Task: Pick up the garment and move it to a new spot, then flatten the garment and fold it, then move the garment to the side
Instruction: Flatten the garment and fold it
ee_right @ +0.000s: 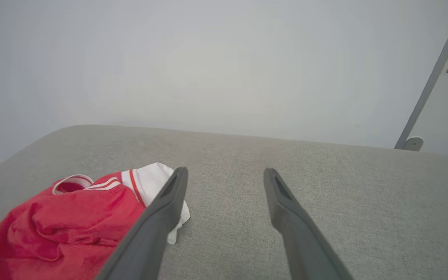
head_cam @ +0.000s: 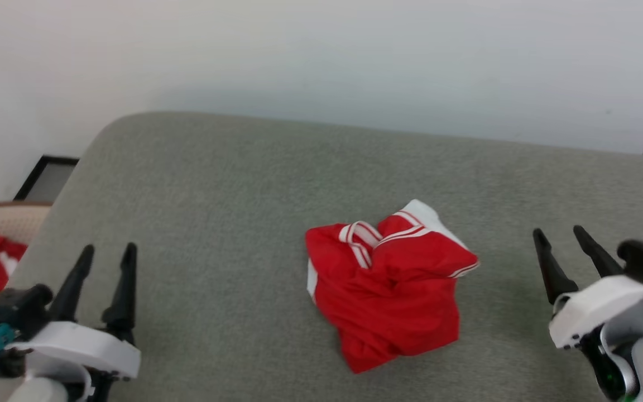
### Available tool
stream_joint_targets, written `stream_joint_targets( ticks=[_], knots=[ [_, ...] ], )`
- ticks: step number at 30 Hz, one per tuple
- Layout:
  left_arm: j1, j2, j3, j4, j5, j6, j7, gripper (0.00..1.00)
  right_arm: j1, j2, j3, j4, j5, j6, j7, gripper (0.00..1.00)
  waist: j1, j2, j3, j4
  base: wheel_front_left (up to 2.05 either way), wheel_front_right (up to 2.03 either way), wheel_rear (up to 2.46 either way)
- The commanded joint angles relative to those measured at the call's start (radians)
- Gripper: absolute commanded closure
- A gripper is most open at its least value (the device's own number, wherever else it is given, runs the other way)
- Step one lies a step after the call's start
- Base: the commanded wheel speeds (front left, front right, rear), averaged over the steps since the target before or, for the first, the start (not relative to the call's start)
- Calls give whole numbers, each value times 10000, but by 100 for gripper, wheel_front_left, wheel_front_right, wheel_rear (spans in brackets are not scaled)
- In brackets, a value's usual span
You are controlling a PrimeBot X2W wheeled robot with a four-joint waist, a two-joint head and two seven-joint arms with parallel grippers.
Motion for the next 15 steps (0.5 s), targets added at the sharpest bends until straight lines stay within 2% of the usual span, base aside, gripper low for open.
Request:
stream_joint_targets(
  ticks=[1, 15],
  knots=[
    [-143, -57, -43, -56, 87, -60, 0, 0, -240, -93, 141, 122, 71, -11, 128, 0, 0, -1, 537, 535, 0, 0, 0],
    [-1149, -903, -480, 184, 430, -547, 0, 0, -2407, -909, 1900, 2292, 801, -12, 1836, 0, 0, -1, 1875, 1800, 0, 0, 0]
  ],
)
